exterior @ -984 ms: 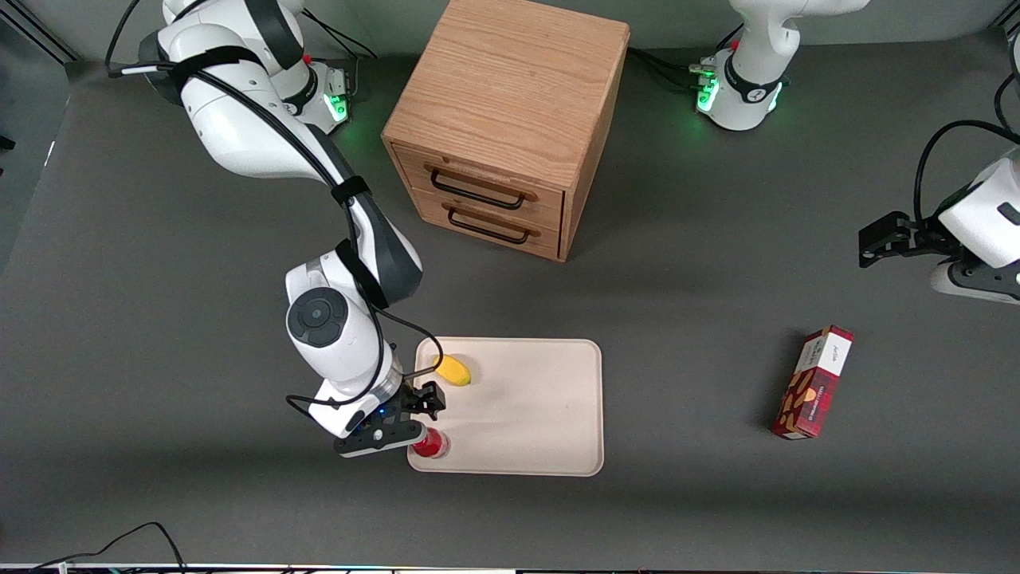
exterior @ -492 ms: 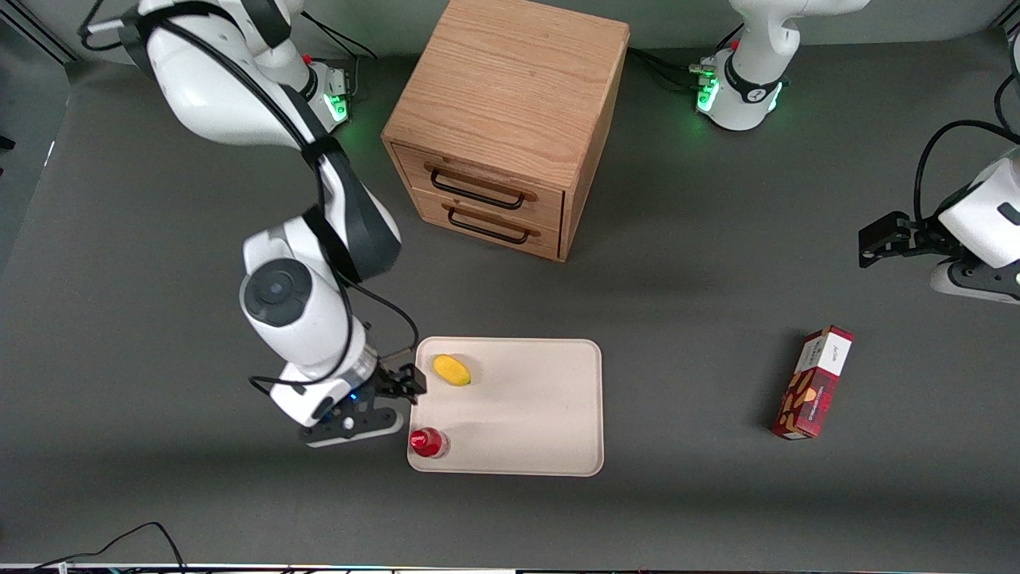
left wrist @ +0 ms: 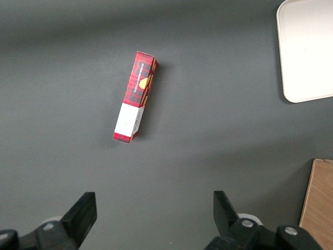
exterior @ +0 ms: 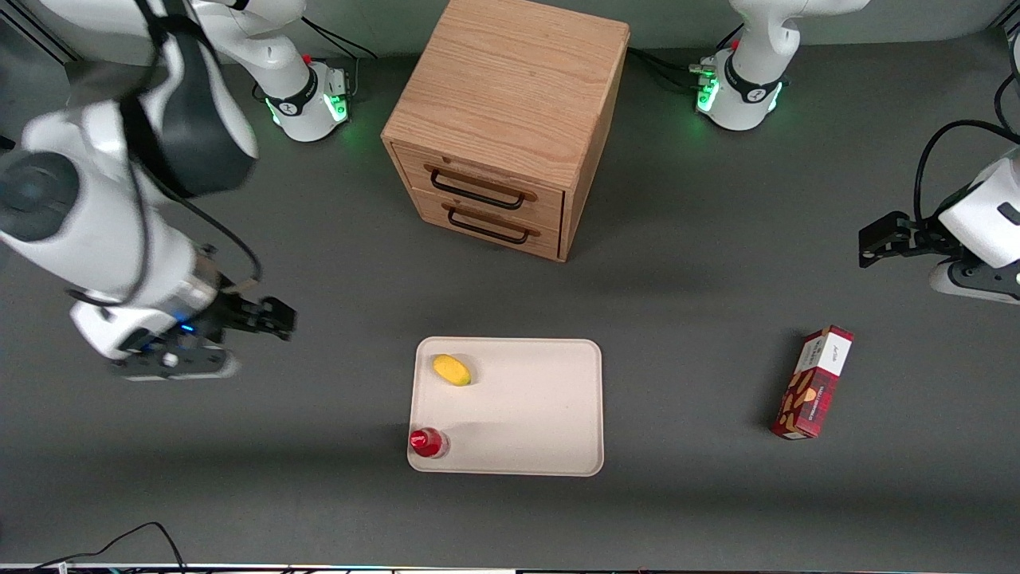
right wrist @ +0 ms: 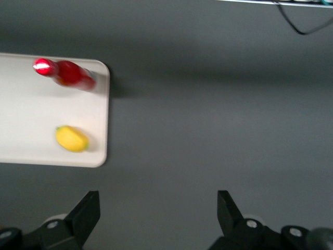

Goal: Place coke bottle on tray

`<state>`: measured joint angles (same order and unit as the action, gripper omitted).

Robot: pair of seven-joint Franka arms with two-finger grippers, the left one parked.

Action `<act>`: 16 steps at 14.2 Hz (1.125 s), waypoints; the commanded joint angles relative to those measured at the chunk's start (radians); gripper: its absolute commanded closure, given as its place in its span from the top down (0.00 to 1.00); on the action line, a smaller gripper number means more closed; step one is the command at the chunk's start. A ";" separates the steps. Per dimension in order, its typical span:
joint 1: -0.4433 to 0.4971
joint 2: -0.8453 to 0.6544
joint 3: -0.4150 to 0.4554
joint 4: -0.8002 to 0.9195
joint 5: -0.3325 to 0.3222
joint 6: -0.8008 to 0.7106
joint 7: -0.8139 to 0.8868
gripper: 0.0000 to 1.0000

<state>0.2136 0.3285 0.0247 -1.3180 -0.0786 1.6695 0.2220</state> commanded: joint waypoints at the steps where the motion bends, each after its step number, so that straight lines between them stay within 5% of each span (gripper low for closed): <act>1: -0.069 -0.179 0.011 -0.182 0.017 -0.002 -0.067 1.00; 7: -0.192 -0.269 0.007 -0.170 0.054 -0.160 -0.075 1.00; 9: -0.198 -0.258 0.001 -0.123 0.134 -0.160 -0.078 1.00; 16: -0.183 -0.281 0.020 -0.112 0.114 -0.169 -0.056 1.00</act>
<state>0.0312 0.0611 0.0414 -1.4378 0.0255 1.5154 0.1640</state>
